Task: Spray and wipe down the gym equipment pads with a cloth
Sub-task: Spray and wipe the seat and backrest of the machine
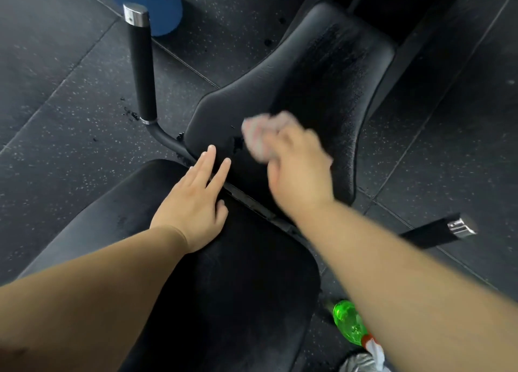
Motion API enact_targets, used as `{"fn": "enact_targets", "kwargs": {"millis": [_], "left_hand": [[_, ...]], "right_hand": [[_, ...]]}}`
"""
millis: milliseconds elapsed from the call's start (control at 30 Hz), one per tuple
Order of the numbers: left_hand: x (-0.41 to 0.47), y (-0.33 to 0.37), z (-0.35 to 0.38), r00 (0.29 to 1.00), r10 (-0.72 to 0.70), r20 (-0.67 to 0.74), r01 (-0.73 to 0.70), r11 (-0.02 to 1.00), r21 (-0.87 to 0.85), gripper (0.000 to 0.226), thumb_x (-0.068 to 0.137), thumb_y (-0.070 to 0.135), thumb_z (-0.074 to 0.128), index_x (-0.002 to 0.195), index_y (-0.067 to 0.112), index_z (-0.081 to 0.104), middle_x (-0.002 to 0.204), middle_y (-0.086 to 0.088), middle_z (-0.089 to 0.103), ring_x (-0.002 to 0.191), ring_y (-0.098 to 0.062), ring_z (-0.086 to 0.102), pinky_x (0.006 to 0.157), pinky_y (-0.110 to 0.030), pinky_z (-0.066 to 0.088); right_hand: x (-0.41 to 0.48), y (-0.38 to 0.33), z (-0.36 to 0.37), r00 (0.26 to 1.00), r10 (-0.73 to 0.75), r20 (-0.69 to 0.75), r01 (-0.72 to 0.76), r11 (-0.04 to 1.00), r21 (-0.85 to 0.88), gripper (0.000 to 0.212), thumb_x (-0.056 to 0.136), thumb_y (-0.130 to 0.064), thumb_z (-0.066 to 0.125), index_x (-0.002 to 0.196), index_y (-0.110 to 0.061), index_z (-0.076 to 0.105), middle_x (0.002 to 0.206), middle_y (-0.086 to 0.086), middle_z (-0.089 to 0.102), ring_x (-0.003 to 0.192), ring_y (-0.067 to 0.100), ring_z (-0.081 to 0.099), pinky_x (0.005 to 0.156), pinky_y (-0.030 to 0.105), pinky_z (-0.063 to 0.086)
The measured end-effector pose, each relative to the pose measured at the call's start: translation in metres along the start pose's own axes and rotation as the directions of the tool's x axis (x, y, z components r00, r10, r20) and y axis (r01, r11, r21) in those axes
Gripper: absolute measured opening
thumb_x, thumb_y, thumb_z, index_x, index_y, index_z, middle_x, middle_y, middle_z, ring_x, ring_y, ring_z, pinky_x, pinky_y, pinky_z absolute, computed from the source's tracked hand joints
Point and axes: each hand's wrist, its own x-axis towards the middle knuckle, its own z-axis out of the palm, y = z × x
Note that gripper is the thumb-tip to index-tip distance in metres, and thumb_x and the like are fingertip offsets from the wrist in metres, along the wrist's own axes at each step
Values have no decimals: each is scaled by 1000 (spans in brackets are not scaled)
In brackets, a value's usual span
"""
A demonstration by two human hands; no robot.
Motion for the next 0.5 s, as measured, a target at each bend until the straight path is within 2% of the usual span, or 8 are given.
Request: {"fn": "enact_targets", "kwargs": {"millis": [67,167,233,300,367,400,433,500], "left_hand": [[0,2,-1,1000,15,-5,-15,1000,-23,71,89,24,45,155,15,22,165,-10,2,151,-24,10,119,-33,16],[0,2,-4,1000,8,7,-7,997,-77,79,92,27,56,157,19,12,165,-5,-3,151,-22,11,120,-35,21],[-6,1,-8,999,33,-2,-33,995,-97,85,88,34,63,157,23,14,165,-8,1,144,-28,30,113,-38,33],[-4,8,-9,972,211,-106,-215,976,-37,79,84,44,62,153,28,26,162,-16,14,133,-35,44,106,-40,40],[4,20,-5,922,357,-150,-354,934,51,67,82,47,60,145,31,42,158,-17,26,132,-35,43,104,-42,40],[14,30,-3,897,416,-152,-403,909,105,58,82,44,63,137,30,52,156,-15,33,130,-34,45,100,-42,43],[24,40,-2,865,481,-141,-457,873,171,46,81,39,68,126,27,62,151,-13,41,123,-32,48,91,-42,48],[43,51,-2,823,552,-137,-514,825,237,19,81,25,69,99,19,71,131,-14,57,101,-30,51,70,-40,51]], "right_hand": [[-41,-12,23,990,-36,139,23,995,94,53,76,-1,64,127,-18,63,119,6,57,94,27,54,80,43,52],[-59,-19,27,962,49,270,-120,959,256,48,85,-14,58,133,-20,60,123,-1,52,108,19,50,88,38,51],[-59,-20,7,967,56,249,-145,922,358,49,84,-33,49,131,-24,61,126,-3,52,112,18,51,90,36,51],[-49,-8,-24,989,89,119,-129,911,391,55,82,-41,40,129,-25,62,128,-4,54,115,18,52,93,29,47],[-31,9,-50,990,139,-37,-120,938,326,41,87,-33,43,117,-21,68,113,-7,60,102,18,58,85,25,46],[-17,17,-61,974,214,-71,-183,935,304,31,89,-29,46,105,-19,71,100,-9,65,91,18,61,80,26,47],[0,26,-68,949,313,-42,-285,906,312,26,90,-28,48,92,-16,71,86,-8,70,79,17,65,75,29,51],[33,34,-75,888,426,174,-460,838,294,37,91,-31,46,78,-7,69,61,2,70,56,18,67,61,30,53]]}}
